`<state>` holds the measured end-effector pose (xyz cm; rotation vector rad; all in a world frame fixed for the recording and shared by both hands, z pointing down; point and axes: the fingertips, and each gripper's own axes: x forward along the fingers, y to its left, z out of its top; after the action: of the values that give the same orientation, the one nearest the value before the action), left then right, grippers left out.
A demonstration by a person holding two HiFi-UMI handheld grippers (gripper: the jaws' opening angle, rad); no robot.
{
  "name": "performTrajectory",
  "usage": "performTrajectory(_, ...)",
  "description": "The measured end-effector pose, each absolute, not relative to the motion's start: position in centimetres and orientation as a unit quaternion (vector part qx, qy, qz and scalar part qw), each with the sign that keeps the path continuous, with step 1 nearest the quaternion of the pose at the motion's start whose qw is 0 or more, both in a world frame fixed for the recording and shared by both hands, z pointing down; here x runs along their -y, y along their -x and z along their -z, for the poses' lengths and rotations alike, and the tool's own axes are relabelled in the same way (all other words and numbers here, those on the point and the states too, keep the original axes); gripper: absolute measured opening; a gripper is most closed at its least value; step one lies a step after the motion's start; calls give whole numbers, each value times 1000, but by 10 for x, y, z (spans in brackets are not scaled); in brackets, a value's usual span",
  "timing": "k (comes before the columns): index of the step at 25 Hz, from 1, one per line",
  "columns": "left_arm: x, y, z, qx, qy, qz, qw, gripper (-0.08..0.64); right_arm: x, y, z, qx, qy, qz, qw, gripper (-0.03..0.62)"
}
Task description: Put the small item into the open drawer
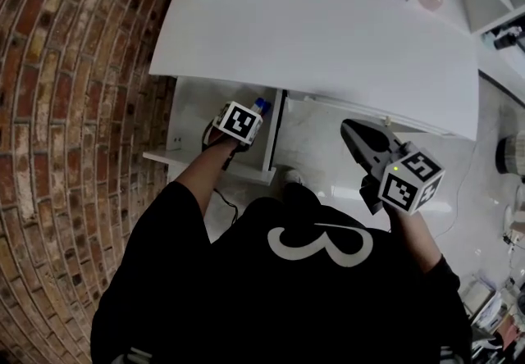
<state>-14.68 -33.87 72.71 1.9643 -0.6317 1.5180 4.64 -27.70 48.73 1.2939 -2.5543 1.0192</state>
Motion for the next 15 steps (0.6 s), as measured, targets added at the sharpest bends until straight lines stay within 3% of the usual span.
performTrajectory(11,340,141,-734,236,-733,-568,292,84,268,-62,-490,829,-440,-342,51,9)
performTrajectory(15,335,143,-729,237,-729,-558,317,151,269,-61,-486,831,-439,-338,47,9)
